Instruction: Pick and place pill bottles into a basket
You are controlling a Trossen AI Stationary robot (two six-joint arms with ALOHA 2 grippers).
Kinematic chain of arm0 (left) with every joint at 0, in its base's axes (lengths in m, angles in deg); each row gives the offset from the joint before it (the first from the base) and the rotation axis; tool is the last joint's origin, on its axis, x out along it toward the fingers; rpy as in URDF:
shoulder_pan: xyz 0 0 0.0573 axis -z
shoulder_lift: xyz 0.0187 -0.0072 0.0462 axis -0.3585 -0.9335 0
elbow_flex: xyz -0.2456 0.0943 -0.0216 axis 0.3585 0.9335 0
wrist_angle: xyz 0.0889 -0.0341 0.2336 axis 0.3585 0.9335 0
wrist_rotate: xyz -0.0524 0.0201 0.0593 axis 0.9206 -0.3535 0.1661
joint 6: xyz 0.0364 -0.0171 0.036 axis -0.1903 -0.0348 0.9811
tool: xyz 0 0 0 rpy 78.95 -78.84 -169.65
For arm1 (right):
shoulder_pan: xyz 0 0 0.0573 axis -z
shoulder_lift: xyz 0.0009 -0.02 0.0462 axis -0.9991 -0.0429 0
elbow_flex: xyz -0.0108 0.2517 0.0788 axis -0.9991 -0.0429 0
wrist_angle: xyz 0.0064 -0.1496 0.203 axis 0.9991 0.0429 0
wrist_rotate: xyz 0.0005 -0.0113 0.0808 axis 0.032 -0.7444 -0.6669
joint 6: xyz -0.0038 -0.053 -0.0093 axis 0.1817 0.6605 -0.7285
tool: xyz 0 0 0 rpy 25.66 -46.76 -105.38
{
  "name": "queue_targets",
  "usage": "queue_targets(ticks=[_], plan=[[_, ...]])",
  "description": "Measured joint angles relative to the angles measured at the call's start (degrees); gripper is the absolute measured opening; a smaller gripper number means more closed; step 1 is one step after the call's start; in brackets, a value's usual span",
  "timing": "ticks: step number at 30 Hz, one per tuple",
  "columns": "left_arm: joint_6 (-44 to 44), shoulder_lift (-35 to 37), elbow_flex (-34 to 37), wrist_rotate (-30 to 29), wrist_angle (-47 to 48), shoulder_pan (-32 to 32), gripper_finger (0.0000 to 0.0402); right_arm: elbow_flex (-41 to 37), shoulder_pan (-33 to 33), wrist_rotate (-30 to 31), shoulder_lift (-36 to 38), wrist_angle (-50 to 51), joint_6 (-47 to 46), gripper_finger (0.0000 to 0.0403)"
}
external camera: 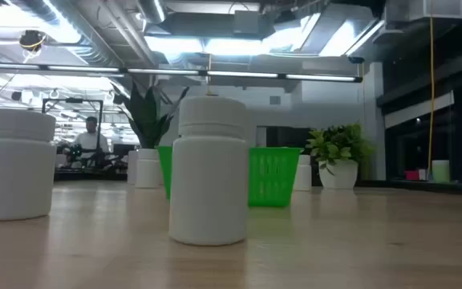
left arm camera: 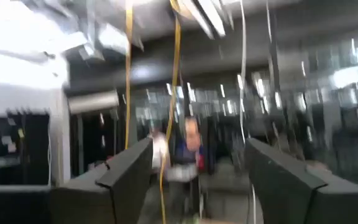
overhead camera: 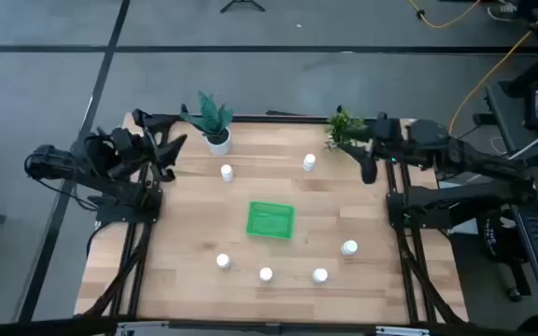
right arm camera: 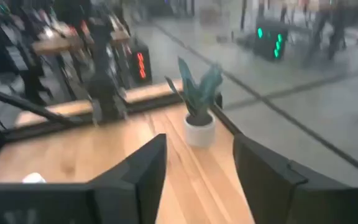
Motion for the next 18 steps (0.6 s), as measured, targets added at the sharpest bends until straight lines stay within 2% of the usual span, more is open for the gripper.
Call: queue_targets(ticks=[4, 10, 14, 18], plan=[[-5.5, -0.5, -5.4, -2.5, 19.8, 0.0, 0.0301, 8.8, 1.7, -0.1, -8.6, 8.9, -1.2, 0.0246], [-13.2, -0.2, -6.8, -5.0, 35.9, 0.0, 0.0388, 17.1, 6.3, -1.8, -19.1, 22.1, -6.1, 0.0324], [-14.3, -1.4, -6.8, -6.6, 43.1, -1.0, 0.0393, 18.4, 9.6, -6.7, -23.9, 24.9, -7.9, 0.035], [-15.7, -3.8, -6.8, -7.5, 48.0, -3.8, 0.0399, 18.4, 12.3, -9.4, -28.7, 25.4, -7.7, 0.0351]])
